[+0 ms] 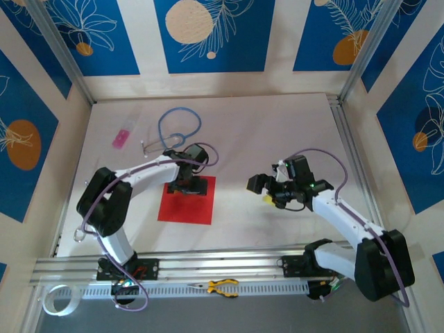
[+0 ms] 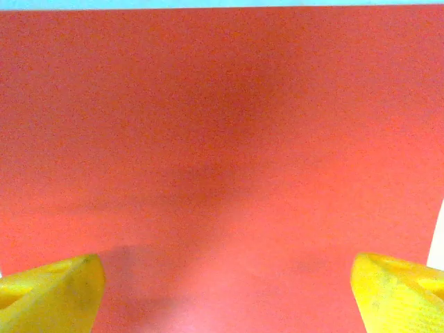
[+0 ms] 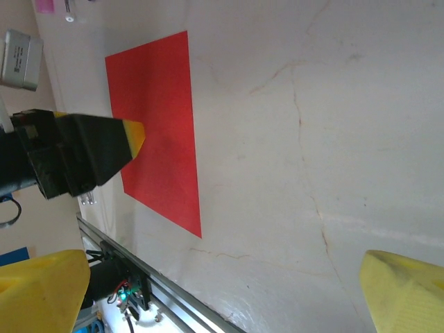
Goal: Fold a paper plane with a square sheet of paper (pick it up from the middle)
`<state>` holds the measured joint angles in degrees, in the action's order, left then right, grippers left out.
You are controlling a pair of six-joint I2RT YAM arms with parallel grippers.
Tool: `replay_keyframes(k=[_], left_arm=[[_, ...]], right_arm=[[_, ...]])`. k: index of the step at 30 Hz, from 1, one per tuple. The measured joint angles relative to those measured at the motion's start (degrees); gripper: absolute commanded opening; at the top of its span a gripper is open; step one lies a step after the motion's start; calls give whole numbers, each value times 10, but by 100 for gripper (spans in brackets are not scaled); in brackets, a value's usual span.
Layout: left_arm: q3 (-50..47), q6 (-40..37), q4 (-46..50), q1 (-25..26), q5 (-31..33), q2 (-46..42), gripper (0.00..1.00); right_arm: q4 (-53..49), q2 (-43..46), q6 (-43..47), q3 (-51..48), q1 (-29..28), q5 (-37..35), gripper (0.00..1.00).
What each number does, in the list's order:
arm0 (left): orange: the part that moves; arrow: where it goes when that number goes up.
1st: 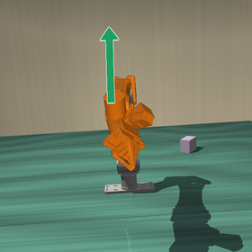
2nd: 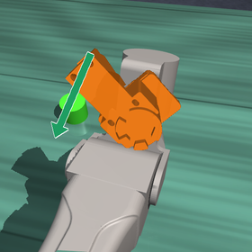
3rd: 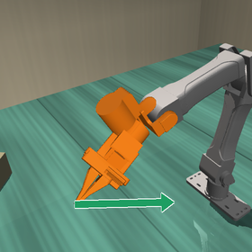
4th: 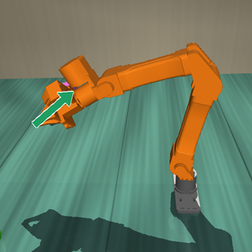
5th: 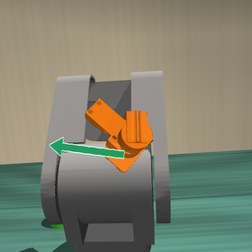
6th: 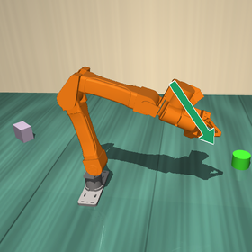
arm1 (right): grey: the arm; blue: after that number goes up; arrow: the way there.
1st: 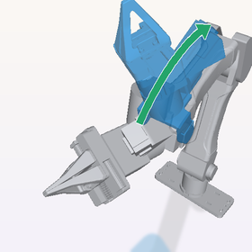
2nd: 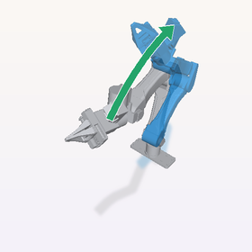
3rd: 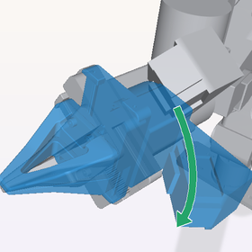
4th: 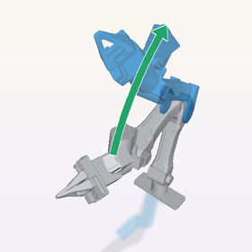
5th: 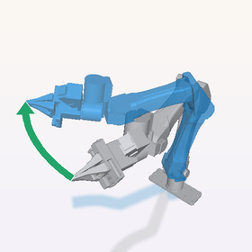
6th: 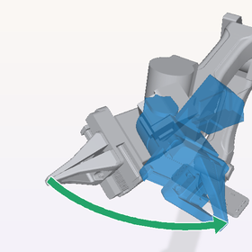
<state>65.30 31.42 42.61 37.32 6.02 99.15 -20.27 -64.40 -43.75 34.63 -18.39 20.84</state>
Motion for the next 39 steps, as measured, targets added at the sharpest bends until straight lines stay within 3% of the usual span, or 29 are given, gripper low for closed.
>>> replay_keyframes(k=[5, 11, 28, 39], left_arm=[[9, -78, 13, -18, -12, 5, 91], [42, -90, 23, -23, -17, 65, 88], [33, 83, 24, -3, -39, 74, 85], [36, 99, 46, 7, -4, 56, 89]], right_arm=[[-14, -43, 17, 36, 0, 8, 100], [-23, -48, 21, 40, 0, 17, 100], [-38, -44, 8, 40, 2, 21, 100], [-40, -20, -7, 40, 3, 21, 100]])
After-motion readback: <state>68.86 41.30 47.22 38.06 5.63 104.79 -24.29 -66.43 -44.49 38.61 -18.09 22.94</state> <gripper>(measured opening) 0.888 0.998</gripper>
